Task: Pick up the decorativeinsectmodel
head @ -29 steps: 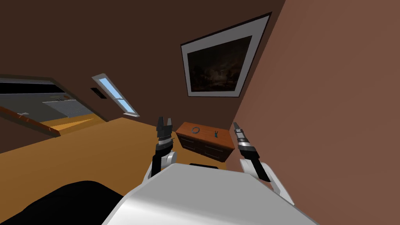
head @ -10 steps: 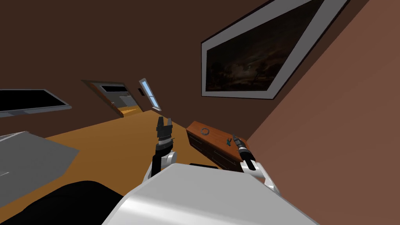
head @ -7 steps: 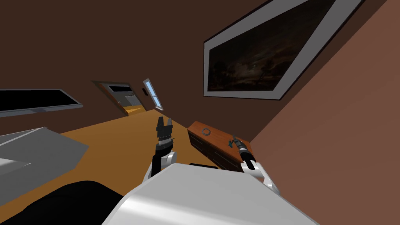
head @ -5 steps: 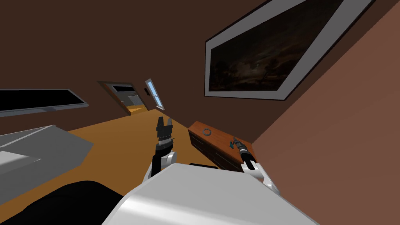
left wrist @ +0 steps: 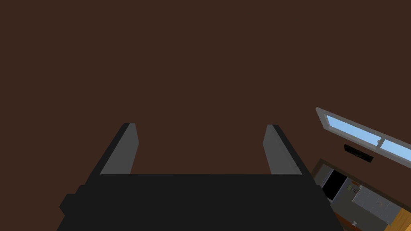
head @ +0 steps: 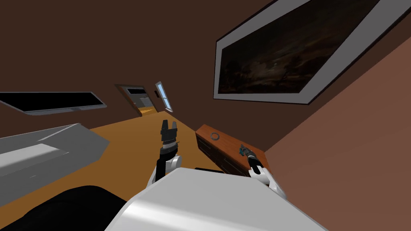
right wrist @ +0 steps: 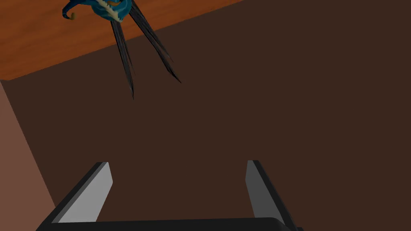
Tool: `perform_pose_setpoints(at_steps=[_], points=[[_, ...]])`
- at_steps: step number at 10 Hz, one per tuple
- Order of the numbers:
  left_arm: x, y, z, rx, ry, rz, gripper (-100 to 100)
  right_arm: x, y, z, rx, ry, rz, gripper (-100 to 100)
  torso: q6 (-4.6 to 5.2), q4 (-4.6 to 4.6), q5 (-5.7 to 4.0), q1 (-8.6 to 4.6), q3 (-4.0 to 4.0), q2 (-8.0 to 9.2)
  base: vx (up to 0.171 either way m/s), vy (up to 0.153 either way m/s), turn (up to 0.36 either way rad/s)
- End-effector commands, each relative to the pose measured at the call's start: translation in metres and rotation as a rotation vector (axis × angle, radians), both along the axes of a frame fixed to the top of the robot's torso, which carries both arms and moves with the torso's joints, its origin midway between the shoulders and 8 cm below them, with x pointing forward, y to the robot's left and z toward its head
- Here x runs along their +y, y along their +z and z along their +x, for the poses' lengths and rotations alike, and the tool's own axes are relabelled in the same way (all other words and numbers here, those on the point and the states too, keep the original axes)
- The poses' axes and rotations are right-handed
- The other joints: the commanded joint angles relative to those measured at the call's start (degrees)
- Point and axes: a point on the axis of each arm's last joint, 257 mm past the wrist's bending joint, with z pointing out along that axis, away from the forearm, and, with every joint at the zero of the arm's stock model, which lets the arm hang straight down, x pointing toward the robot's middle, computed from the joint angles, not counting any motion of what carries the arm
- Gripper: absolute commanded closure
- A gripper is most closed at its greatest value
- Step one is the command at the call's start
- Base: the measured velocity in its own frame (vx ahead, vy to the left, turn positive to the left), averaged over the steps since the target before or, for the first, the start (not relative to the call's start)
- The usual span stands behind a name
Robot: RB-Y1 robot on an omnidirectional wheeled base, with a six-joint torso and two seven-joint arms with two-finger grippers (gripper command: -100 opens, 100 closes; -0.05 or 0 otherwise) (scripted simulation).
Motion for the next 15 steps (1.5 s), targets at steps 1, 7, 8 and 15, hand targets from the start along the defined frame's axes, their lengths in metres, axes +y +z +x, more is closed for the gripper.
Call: perform_pose_setpoints(at_steps=[1,7,8,15], points=[[0.000,0.000,0.000,0.000,0.000,0.000,0,-0.007,-0.016,-0.009,0.043,-0.015,-0.010,-100,0.00,0.00,0.00,0.00,0.00,0.00,0.025,0.005,0.072],[0.000,0.000,0.000,0.000,0.000,0.000,0,-0.040,-0.067,-0.041,0.221,-0.070,-0.081,-100,0.01,0.01,0.00,0.00,0.01,0.02,0.022,0.007,0.113],[0.000,0.000,0.000,0.000,0.000,0.000,0,-0.047,-0.076,-0.049,0.259,-0.081,-0.097,-100,0.04,0.00,0.00,-0.01,0.02,0.04,0.016,0.007,0.063],[0.000,0.000,0.000,0.000,0.000,0.000,0,-0.076,-0.110,-0.083,0.413,-0.120,-0.161,-100,0.04,0.01,0.00,-0.02,0.04,0.08,0.018,0.006,0.088]])
